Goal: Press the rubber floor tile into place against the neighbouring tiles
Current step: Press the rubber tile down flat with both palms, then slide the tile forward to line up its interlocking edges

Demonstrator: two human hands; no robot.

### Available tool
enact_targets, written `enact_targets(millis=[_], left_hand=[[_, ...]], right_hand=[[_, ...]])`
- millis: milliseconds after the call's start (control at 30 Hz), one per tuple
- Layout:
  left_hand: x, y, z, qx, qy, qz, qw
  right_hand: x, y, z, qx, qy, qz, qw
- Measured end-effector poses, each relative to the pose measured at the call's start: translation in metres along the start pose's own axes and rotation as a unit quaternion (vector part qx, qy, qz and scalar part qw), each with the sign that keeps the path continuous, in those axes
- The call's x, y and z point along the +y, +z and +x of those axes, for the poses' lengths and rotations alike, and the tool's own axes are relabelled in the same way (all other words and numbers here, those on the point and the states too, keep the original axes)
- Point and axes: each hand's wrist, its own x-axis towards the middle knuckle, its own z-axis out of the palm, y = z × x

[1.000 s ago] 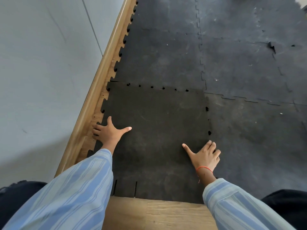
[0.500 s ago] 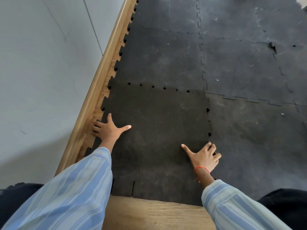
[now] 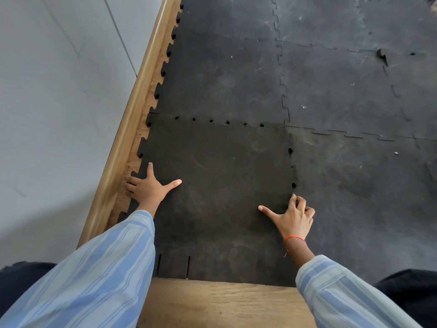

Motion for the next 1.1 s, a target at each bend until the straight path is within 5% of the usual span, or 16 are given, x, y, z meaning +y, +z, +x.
enact_targets(millis=[200, 400, 833, 1100], left_hand=[[0.009, 0.011, -0.008, -0.006, 0.002, 0.032, 0.999], [0.033, 0.060, -0.056, 0.019, 0.143, 0.092, 0.985], [0.047, 0.066, -0.065, 0.027, 0.129, 0.097, 0.987], [0.081, 0.094, -0.092, 0.031, 0.214, 0.112, 0.970]], right_hand=[[-0.020, 0.008, -0.002, -0.005, -0.014, -0.004, 1.000], [-0.021, 0.035, -0.013, 0.006, -0.058, -0.021, 0.998], [-0.004, 0.026, 0.001, -0.034, -0.080, -0.020, 0.996], [0.017, 0.029, 0.010, -0.040, -0.045, -0.010, 0.998]])
